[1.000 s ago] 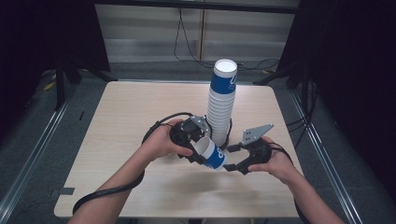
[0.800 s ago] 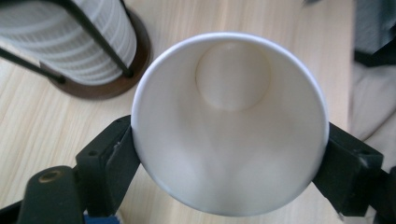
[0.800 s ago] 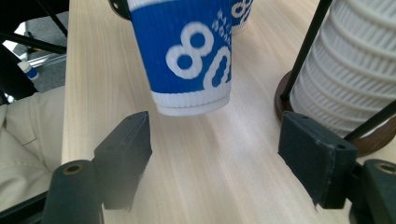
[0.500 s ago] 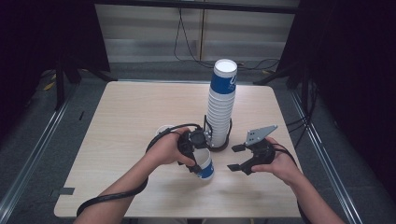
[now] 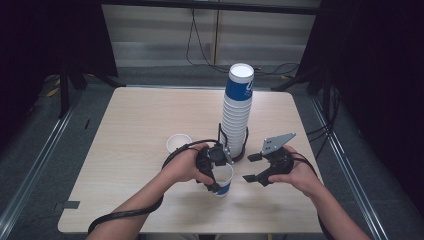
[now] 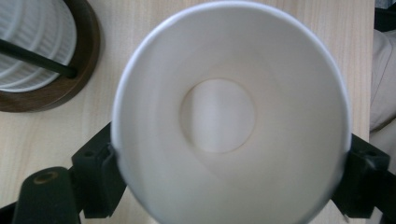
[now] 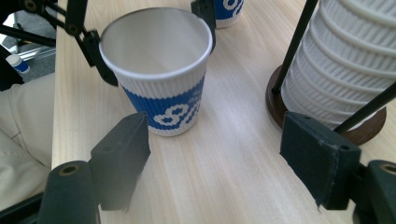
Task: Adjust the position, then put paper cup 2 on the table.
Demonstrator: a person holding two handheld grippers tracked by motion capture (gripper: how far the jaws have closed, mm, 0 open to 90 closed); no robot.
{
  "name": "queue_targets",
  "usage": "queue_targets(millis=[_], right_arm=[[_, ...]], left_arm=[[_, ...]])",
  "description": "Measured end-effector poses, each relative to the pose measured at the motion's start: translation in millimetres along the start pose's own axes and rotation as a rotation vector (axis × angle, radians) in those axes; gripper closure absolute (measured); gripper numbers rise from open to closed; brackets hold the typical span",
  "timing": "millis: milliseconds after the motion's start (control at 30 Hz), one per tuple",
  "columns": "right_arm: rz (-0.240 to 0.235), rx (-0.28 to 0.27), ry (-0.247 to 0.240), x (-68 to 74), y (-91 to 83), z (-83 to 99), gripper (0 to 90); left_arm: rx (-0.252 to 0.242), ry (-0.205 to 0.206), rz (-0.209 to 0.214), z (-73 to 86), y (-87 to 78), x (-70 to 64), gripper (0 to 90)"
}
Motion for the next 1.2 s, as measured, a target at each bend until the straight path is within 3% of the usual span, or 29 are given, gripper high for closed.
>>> queue_targets(millis=[67,133,367,733,1100,1200], right_arm=[[0.002,-0.001,-0.002,0.4,-0.9,0.1,23.3],[0.002,-0.003,-0.002,1.1,-1.7,0.9,23.2],[0.003,0.001,0.002,1.0,-1.3,2.7,22.9],[0.007,0.007,-0.005,1.9,-0.4,1.0,21.8],[0.019,-0.001,0.025,6.3,-3.5,14.6,16.6],[0.032,-0.011,0.053,6.1,-5.6,18.5,16.5]], left_arm=[[0.013,-0.005,0.003,1.1,2.5,-1.9,15.7],[-0.003,-0.002,0.003,1.8,3.4,-1.3,15.6],[-0.039,-0.063,0.017,14.3,3.3,2.0,16.2],[-0.103,-0.101,0.024,33.7,-4.2,4.0,17.2],[-0.142,-0.160,0.023,57.9,-10.8,6.7,17.0],[-0.150,-0.158,0.022,62.4,-13.1,6.8,17.1]])
Point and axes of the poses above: each handheld gripper's, and its own axes: y roughly forward along the jaws, z roughly out of its underside, x roughly to its left, the point moved 5 cm from there along y, roughly forward along the jaws, and after that the axes turned 13 degrees about -y, right-handed, at the moved point
